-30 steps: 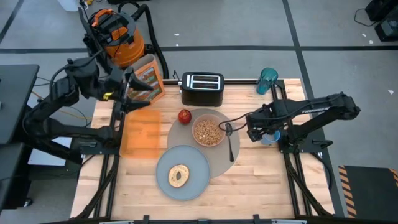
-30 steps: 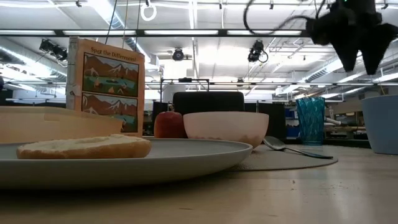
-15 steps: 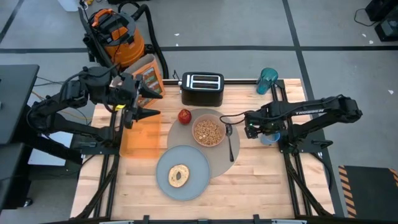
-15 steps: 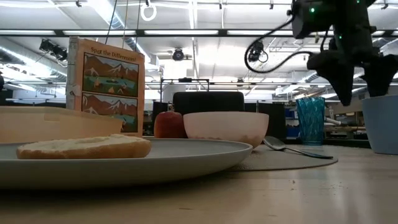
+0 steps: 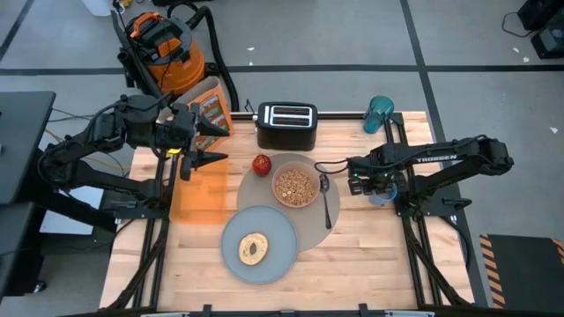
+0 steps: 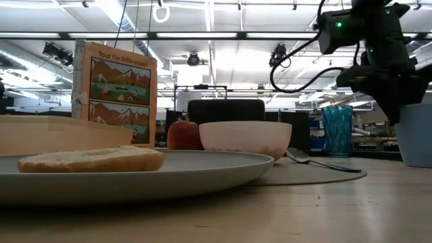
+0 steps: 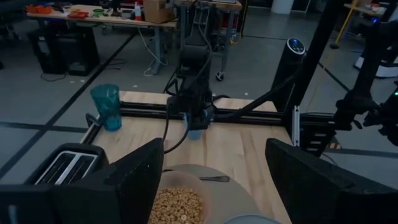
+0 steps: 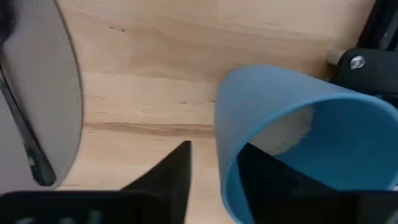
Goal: Arrange a breakfast setting
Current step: Put the blue cup to the top right of the gray table mat
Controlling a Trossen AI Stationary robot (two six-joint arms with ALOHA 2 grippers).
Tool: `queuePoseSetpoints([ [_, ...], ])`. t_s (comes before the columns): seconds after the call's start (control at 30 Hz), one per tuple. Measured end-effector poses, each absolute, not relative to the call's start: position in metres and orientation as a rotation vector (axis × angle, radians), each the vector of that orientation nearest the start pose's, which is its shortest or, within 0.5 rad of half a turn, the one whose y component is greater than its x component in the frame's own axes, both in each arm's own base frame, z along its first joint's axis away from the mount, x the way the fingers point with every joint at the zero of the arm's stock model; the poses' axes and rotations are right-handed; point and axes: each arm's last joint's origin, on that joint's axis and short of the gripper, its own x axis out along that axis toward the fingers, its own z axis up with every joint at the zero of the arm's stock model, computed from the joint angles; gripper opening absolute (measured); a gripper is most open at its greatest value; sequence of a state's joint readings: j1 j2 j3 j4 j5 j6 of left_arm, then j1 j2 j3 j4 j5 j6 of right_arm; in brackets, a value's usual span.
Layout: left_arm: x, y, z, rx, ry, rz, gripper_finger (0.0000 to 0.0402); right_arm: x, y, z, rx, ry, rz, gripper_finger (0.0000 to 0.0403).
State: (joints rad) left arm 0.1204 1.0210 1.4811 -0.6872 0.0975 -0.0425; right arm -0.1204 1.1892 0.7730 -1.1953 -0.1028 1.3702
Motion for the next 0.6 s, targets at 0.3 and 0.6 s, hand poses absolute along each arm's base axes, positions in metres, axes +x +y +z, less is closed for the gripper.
queuePoseSetpoints([
  [0.3,0.168,0.017,0.469,-0.073,0.226,0.028,0.0288,0.165,-0.018,0.208,1.183,1.338,-1.135,0.0016],
  [0.6,0.168,0.018,0.47,-0.073,0.219,0.028,0.0288,0.18,-0.02,0.242,1.082,1.3,-0.919,0.0012],
])
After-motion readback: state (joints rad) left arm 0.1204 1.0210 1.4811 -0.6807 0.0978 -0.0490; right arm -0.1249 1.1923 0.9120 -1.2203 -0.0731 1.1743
